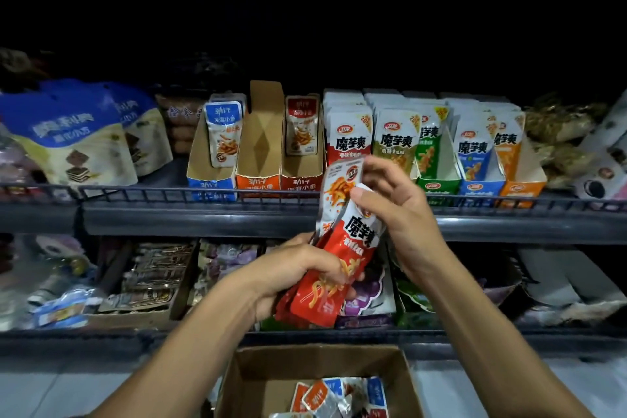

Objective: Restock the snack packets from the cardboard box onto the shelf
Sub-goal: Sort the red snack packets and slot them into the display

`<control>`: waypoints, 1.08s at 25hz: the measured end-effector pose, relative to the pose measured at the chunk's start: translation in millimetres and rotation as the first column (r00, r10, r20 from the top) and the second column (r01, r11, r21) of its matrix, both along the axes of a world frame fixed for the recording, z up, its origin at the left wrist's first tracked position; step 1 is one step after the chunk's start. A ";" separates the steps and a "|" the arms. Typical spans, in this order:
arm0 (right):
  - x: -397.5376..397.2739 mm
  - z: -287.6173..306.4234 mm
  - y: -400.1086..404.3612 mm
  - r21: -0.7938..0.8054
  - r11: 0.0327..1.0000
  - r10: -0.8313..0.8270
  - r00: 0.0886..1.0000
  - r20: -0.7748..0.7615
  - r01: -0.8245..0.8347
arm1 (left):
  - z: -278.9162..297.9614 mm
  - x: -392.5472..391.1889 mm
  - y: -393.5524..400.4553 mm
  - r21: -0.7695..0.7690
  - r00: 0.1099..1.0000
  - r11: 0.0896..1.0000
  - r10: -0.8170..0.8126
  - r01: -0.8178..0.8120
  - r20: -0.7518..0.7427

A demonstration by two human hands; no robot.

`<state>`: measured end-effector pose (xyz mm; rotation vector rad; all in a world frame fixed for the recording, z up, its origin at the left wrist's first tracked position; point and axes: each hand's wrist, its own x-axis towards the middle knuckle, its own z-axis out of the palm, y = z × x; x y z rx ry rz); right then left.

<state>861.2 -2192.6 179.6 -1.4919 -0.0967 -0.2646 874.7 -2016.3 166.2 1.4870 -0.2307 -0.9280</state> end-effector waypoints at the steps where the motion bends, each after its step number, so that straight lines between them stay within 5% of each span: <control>1: -0.1 3.6 -3.4 -0.015 1.000 0.012 1.000 0.002 -0.012 | 0.3 0.0 0.0 0.005 1.000 1.000 -0.014 0.014 0.005; 4: -3.2 9.5 -1.9 0.061 0.998 0.021 0.999 -0.035 -0.019 | 0.0 -0.7 -0.3 0.009 1.000 1.000 -0.015 0.015 -0.004; 8: -1.9 9.3 -12.9 0.394 0.843 -0.359 0.928 -0.098 0.367 | 0.5 -0.4 1.8 -0.045 0.999 0.998 0.048 -0.049 -0.025; 10: -1.8 9.2 -21.6 0.433 0.771 -0.428 0.883 -0.190 0.467 | 3.9 1.2 2.9 -0.117 0.984 0.979 0.157 -0.166 -0.085; 17: -10.0 -6.7 7.3 0.355 0.921 -0.032 0.938 -0.344 0.162 | 3.4 9.4 -6.1 -0.270 0.849 0.819 0.417 -0.506 -0.325; 21: -11.3 -7.2 14.4 0.163 0.969 -0.137 0.951 -0.278 0.187 | 7.7 10.0 -9.2 -0.363 0.798 0.715 0.484 -0.597 -0.358; 27: -1.0 44.1 7.9 -0.099 0.995 -0.051 0.976 -0.214 0.030 | 23.0 45.9 15.7 -0.481 0.771 0.602 0.508 -0.637 -0.385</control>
